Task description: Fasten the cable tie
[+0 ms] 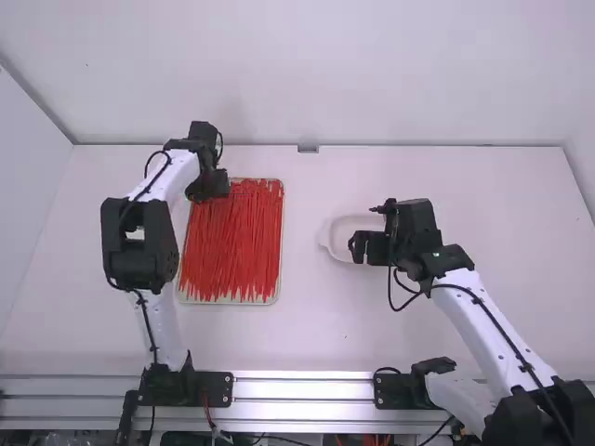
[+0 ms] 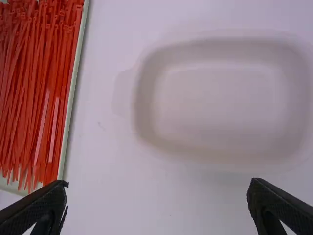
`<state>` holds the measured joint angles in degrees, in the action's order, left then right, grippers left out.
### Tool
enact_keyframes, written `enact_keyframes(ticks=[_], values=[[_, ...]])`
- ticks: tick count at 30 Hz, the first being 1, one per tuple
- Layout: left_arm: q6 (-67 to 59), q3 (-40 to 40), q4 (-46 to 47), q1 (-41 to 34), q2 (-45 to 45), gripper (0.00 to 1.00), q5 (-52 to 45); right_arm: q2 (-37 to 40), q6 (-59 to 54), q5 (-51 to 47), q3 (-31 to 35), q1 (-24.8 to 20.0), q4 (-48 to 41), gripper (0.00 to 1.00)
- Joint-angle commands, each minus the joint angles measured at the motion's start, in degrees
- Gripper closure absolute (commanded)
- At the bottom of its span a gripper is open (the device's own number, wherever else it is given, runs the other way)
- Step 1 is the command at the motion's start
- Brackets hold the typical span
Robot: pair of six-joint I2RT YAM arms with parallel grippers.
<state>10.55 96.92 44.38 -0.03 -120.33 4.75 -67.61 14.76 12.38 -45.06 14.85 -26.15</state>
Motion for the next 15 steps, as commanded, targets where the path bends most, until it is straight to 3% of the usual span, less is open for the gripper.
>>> enact_keyframes(ticks=[1, 9, 13, 15], values=[[0.57, -0.02, -0.94, -0.28, -1.36, 0.55, 0.24, -0.55, -0.22, -0.46, -1.81, 0.20, -0.04, 0.02], [0.63, -4.63, -6.05, -0.28, -1.73, 0.59, 0.24, -0.55, -0.22, -0.44, -1.81, 0.22, -0.02, 0.02], [0.85, -7.48, -8.74, -0.39, -1.73, 0.66, 0.24, -0.55, -0.20, -0.48, -1.81, 0.22, -0.02, 0.02], [1.70, -8.50, -9.49, -0.28, -1.73, 0.75, 0.26, -0.55, -0.20, -0.46, -1.81, 0.22, -0.02, 0.02]])
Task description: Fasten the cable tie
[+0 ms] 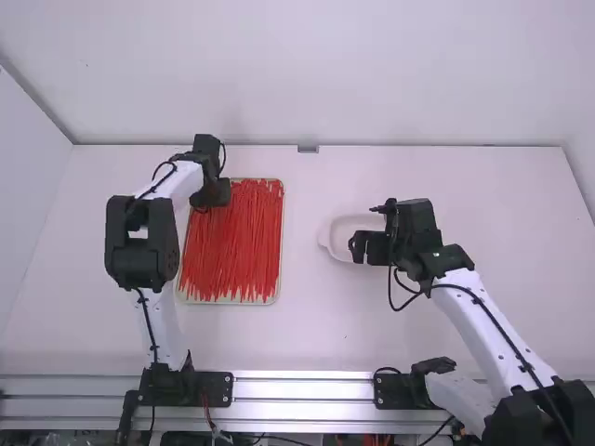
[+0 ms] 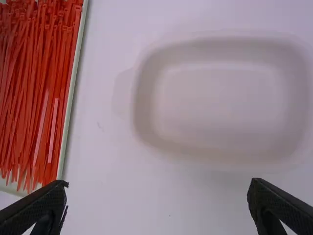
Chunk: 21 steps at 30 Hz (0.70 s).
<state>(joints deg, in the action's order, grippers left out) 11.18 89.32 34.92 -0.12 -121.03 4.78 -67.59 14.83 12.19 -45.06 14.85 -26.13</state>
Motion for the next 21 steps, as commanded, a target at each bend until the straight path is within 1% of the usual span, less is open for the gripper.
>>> enact_keyframes(ticks=[1, 6, 10, 17, 21], values=[[1.03, -1.44, -0.37, -0.31, -1.03, 0.81, 0.24, -0.57, -0.26, -0.24, -1.81, 0.22, -0.07, 0.02], [1.03, -2.62, -1.90, -0.15, -1.03, 0.82, 0.28, -0.57, -0.26, -0.22, -1.81, 0.22, -0.15, 0.02], [1.05, -4.42, -4.33, -0.39, -1.03, 0.79, 0.46, -0.57, -0.20, -0.20, -1.81, 0.22, -0.55, 0.02], [1.03, -6.03, -7.37, -0.39, -1.03, 0.79, 0.70, -0.57, 0.24, -0.22, -1.81, 0.22, -0.96, 0.02], [1.01, -6.25, -7.87, -0.39, -1.03, 0.80, 0.70, -0.57, 0.17, -0.22, -1.81, 0.20, -0.96, 0.02]])
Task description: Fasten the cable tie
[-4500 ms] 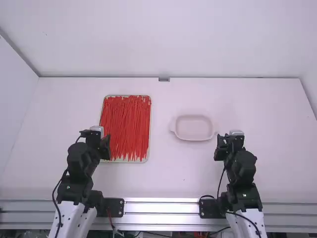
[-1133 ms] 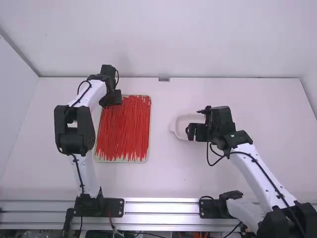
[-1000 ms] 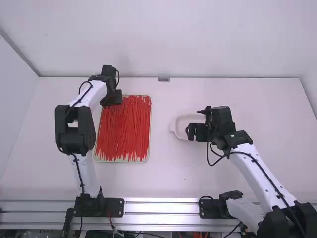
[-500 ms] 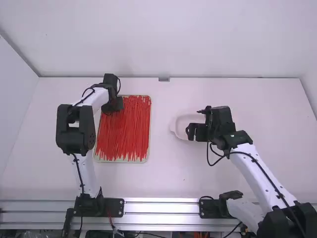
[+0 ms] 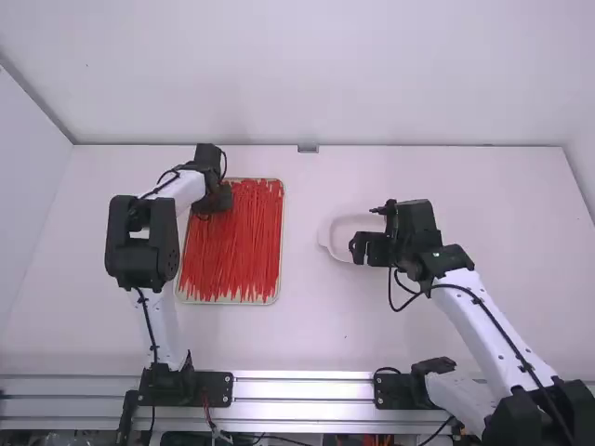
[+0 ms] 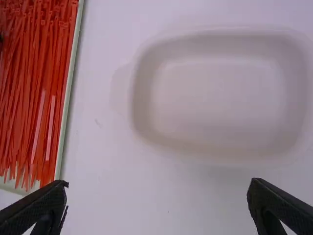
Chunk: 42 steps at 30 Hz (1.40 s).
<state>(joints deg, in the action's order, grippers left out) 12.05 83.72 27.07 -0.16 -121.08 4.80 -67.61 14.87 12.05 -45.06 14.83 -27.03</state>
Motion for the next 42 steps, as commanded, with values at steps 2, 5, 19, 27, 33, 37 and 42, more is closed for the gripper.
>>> enact_keyframes(ticks=[2, 5, 19, 27, 33, 37, 42], values=[[0.15, -0.66, -0.20, -0.37, -0.98, 0.81, 0.87, -0.55, 0.13, -0.11, -1.81, 0.22, -0.07, 0.02], [-0.04, -0.76, -0.81, -0.37, -0.98, 0.83, 0.87, -0.55, 0.33, -0.11, -1.81, 0.22, -0.04, 0.02], [0.15, -1.81, -2.40, -0.37, -0.98, 0.85, 3.63, -0.55, 0.33, -0.07, -1.81, 0.28, -0.07, 0.02], [0.15, -4.63, -5.49, -0.37, -0.98, 0.86, 3.63, -0.55, 0.33, 0.11, -1.81, 0.24, -0.02, 0.02], [0.15, -4.44, -5.44, -0.35, -0.96, 0.89, 3.61, -0.55, 0.33, 0.11, -1.81, 0.24, 0.02, 0.02], [0.17, -4.46, -5.44, -0.59, -0.96, 0.93, 3.65, -0.55, 0.33, 0.11, -1.81, 0.24, 0.24, 0.01], [0.59, -4.44, -5.49, -0.57, -0.83, 0.97, 3.63, -0.55, 0.31, 0.13, -1.81, 0.28, 0.68, 0.02]])
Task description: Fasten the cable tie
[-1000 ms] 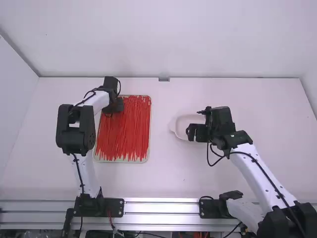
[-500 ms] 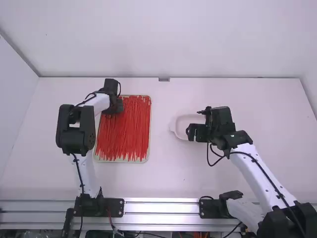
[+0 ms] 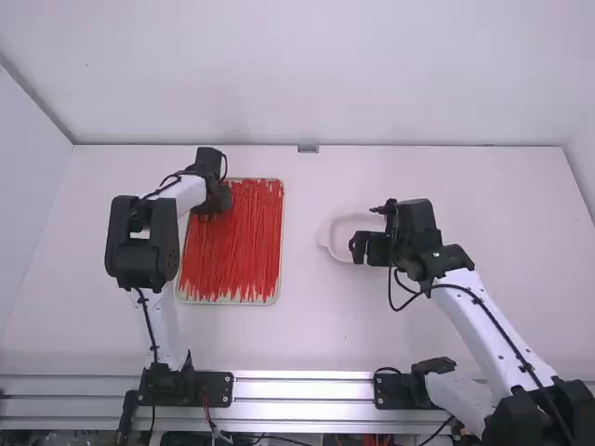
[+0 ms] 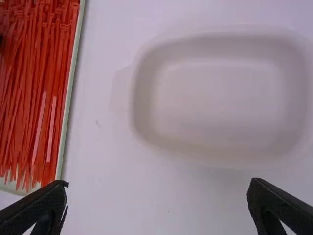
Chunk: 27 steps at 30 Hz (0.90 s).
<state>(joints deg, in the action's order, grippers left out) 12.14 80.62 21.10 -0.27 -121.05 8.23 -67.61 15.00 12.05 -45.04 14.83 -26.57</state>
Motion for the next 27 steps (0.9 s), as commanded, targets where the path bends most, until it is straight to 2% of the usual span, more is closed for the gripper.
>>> enact_keyframes(ticks=[1, 10, 22, 27], values=[[0.48, -1.33, 0.50, -0.46, -0.70, 0.97, 0.20, -0.55, 0.20, 0.11, -1.84, 0.28, 0.28, 0.02], [3.08, -1.36, -0.02, -0.15, 5.68, 0.98, 3.56, -0.55, 0.17, 0.11, -1.84, 0.24, 0.70, 0.02], [3.06, -1.36, 0.02, -0.46, 27.76, 0.98, 4.17, -0.55, -0.55, -0.15, -1.84, 2.51, 1.31, 0.02], [3.06, -1.51, 3.54, -0.48, 39.56, 0.98, 2.75, -0.55, -1.36, -0.09, -1.84, 2.47, 2.21, 0.02]])
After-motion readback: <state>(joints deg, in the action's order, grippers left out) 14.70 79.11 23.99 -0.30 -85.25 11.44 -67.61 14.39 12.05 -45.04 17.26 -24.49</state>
